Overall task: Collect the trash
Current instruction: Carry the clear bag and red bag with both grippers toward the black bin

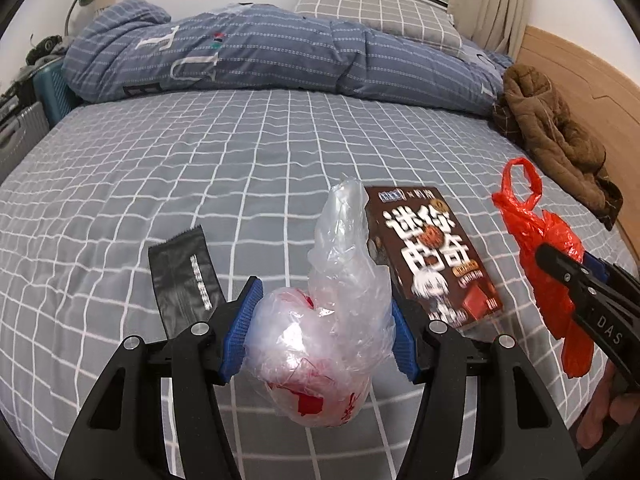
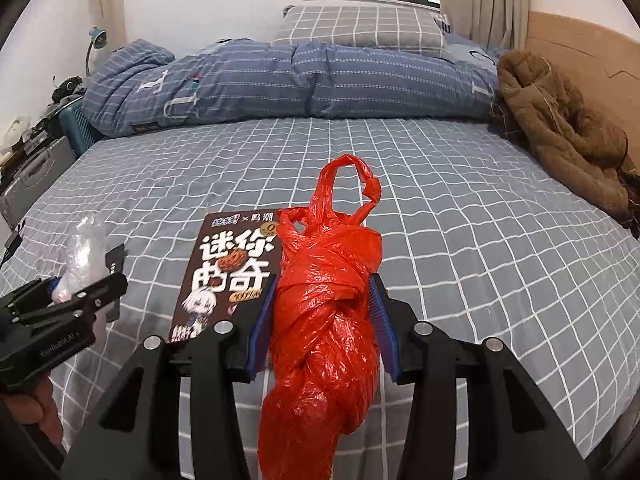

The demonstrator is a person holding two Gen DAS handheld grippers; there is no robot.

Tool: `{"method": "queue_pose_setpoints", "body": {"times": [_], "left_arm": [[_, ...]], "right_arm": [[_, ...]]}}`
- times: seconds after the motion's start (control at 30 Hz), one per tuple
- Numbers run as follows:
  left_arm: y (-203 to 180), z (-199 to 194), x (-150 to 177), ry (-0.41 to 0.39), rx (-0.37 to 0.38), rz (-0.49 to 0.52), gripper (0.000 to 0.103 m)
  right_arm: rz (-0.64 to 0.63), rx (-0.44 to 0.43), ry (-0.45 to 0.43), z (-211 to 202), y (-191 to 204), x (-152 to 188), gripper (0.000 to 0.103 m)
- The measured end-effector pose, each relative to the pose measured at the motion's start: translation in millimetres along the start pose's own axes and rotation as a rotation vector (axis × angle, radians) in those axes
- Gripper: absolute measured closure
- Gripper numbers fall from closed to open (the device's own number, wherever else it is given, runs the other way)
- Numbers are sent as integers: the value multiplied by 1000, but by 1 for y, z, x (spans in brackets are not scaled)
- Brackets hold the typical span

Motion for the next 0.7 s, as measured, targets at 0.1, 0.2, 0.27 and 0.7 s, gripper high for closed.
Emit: {"method": "queue_pose_setpoints", "body": {"times": [0.1, 0.2, 0.27, 0.7], "left_arm": [[-5, -6, 9, 8, 2, 3, 46], [-10, -14, 16, 9, 5, 2, 46], [-12, -21, 19, 5, 5, 4, 46], [-20, -61, 56, 15, 18, -9, 46]], "right_arm": [[1, -4, -1, -9, 2, 6, 60], [6, -13, -4, -18, 4, 9, 60], [7, -19, -7, -25, 6, 12, 60], [8, -53, -2, -63, 19, 41, 60]]}}
Point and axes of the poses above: each gripper's, at about its wrist camera, not at the fingertips, and z roughly the way its jaws point, y to its left, x to its underside, the point moved 1 cm from there along z, roughly the way its jaws point, and after that the axes turned 4 degrees about -y, right-handed, at the moved point
